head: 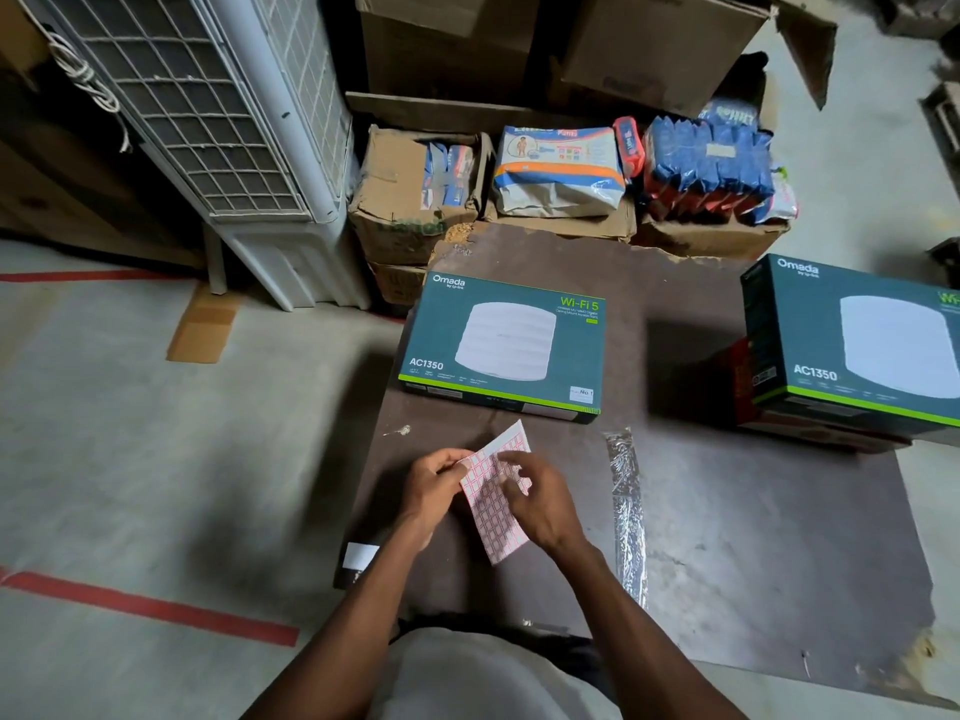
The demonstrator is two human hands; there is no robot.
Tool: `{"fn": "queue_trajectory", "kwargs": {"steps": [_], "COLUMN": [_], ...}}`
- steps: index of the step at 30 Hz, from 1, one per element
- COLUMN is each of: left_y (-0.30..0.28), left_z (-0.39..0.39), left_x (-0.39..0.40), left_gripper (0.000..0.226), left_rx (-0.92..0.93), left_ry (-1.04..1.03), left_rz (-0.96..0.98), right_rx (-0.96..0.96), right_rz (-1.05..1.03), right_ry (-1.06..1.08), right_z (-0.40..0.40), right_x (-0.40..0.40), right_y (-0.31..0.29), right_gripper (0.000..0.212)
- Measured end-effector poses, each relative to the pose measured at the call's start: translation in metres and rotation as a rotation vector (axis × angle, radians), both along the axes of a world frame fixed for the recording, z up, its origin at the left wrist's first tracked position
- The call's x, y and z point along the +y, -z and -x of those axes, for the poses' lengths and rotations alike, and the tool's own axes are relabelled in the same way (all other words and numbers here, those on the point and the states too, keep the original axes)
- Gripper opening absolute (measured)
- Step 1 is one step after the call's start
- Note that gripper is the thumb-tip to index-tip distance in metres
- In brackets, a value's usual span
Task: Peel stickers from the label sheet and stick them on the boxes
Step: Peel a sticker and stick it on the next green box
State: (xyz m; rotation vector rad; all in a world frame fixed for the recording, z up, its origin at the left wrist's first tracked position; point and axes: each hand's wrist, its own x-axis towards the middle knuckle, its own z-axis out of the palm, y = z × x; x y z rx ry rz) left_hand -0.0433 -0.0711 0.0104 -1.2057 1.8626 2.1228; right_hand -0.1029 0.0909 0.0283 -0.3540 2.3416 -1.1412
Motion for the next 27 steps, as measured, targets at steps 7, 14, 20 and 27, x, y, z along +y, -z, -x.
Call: {"fn": "queue_trajectory", "kwargs": {"steps": [7,14,20,27], "left_y": [-0.063,-0.118,-0.148,-0.161], "left_z": [0.004,0.006,0.010,0.012], "left_x": [0.007,0.013,0.015,0.014], "left_gripper": [0.017,0.018,0.008,0.005], "left_rx": [0.161,0.319,0.413,0.473], "left_ry": [-0.062,-0.080,-0.081,-0.053], "left_rz": [-0.110,-0.167,-0.177,-0.077], "right_rx": [0.081,0.100,0.080,0.060], "right_rz": [0.177,0.352,0.427,0.497], "right_ry": [0.089,0.180,0.229,0.259], "right_z": [0.008,0.008,0.007,0.006], "right_x": [-0.017,-0.023,-0.024,-0.022], "right_y": [-0.056,-0.109,-0.134,-0.157], "right_gripper": [0.012,0.008,0.011,0.005]}}
